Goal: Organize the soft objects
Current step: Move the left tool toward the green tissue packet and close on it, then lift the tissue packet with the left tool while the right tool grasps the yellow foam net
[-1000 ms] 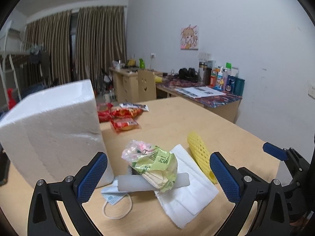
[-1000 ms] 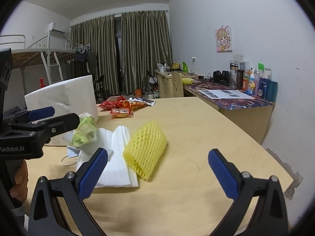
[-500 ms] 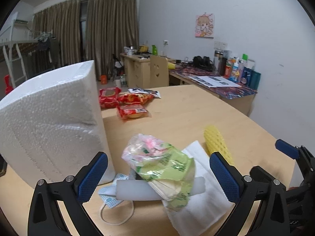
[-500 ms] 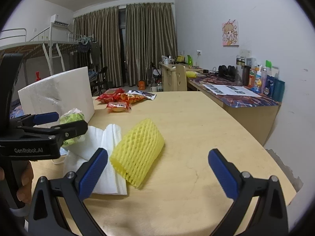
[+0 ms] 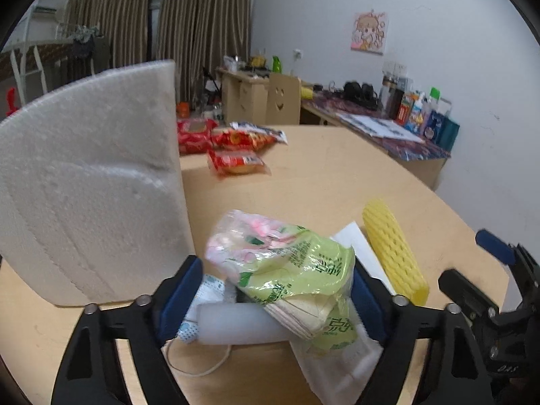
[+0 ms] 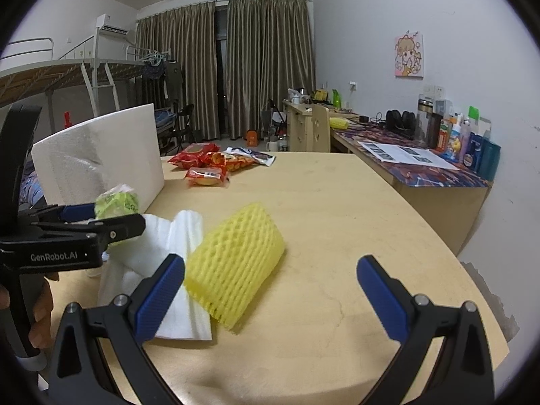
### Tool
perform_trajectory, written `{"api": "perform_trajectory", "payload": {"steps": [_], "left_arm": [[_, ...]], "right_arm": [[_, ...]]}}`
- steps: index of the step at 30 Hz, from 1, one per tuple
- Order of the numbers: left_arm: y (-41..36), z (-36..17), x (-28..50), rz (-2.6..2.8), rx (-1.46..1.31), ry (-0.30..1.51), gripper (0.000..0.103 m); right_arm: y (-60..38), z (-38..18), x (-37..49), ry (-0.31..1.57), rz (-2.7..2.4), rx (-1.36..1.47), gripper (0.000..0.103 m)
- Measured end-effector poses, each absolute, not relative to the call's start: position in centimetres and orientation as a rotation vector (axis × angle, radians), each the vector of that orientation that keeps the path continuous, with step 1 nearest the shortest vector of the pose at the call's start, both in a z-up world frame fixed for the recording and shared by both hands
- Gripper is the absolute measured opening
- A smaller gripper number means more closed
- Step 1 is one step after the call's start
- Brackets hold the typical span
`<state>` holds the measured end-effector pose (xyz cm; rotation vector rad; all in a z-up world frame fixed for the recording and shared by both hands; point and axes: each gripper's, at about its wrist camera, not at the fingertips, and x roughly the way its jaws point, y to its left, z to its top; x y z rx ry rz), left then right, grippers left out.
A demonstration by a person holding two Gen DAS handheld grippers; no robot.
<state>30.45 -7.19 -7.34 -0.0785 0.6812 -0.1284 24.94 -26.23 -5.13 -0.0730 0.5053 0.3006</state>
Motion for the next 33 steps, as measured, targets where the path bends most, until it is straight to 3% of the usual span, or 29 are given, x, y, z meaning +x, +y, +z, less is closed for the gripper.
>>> {"api": "perform_trajectory", "payload": {"steps": [6, 8, 10, 15, 28, 33], "left_arm": [[-7.2, -7.6, 30.4, -0.126, -0.081, 0.688, 0.062], [-7.0, -7.7, 30.3, -0.132, -0.095, 0.687, 0.052], [-7.1, -7.8, 30.4, -0.142, -0.091, 0.698, 0.035], [-6.9, -7.7, 30.2, -0.162, -0.108, 0.687, 0.026], [-6.3, -6.1, 29.0, -0.166, -0.129, 0.586, 0.026], [-5.7, -5.4, 28.0, -0.178, -0.152, 0.533, 0.026]], "right_arm": [[-26.3, -5.5, 25.5, 0.516, 0.309, -0.072, 0.103], [-26.2, -5.7, 25.7, 0.522, 0.310, -0.074, 0.103], [-26.2, -5.8, 25.8, 0.524, 0.312, -0.075, 0.103], [-26.2, -5.8, 26.3, 0.532, 0.314, -0.078, 0.103], [-26.2, -5.9, 28.2, 0.583, 0.344, -0.048, 0.103], [-26.0, -6.2, 28.4, 0.609, 0.340, -0.068, 0.088]]}}
